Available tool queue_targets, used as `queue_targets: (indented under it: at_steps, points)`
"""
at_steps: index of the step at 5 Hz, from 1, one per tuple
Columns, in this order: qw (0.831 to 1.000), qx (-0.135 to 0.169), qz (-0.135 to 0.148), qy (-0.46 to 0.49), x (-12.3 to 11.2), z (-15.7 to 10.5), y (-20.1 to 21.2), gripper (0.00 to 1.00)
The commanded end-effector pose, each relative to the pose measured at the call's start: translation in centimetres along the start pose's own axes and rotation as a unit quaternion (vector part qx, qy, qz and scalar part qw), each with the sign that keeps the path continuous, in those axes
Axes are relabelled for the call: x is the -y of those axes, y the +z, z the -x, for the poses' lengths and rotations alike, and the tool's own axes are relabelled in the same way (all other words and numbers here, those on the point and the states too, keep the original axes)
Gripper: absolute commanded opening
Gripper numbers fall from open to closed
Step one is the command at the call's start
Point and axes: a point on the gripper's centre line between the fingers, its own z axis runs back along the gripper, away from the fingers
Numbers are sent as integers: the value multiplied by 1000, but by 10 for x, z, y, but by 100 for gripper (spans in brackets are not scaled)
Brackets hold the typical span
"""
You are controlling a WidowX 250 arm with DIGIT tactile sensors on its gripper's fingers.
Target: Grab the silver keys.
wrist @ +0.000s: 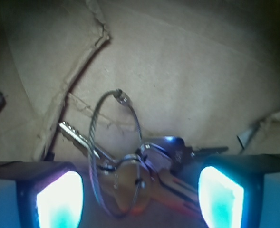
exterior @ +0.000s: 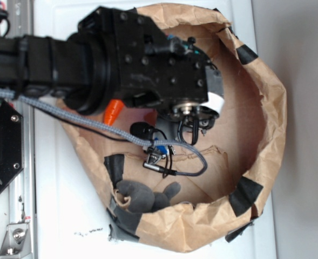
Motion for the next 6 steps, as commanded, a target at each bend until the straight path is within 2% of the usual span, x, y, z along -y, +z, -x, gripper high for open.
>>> queue_targets:
  at_steps: [1, 4, 5, 6]
  points:
    - [1000, 24, 2, 7, 3, -5, 2, 0]
    - [999, 29, 5, 13, 1, -6, 11, 0]
    - [999, 32, -4, 16, 3, -6, 14, 0]
    - [999, 19, 3, 25, 4, -8, 24, 0]
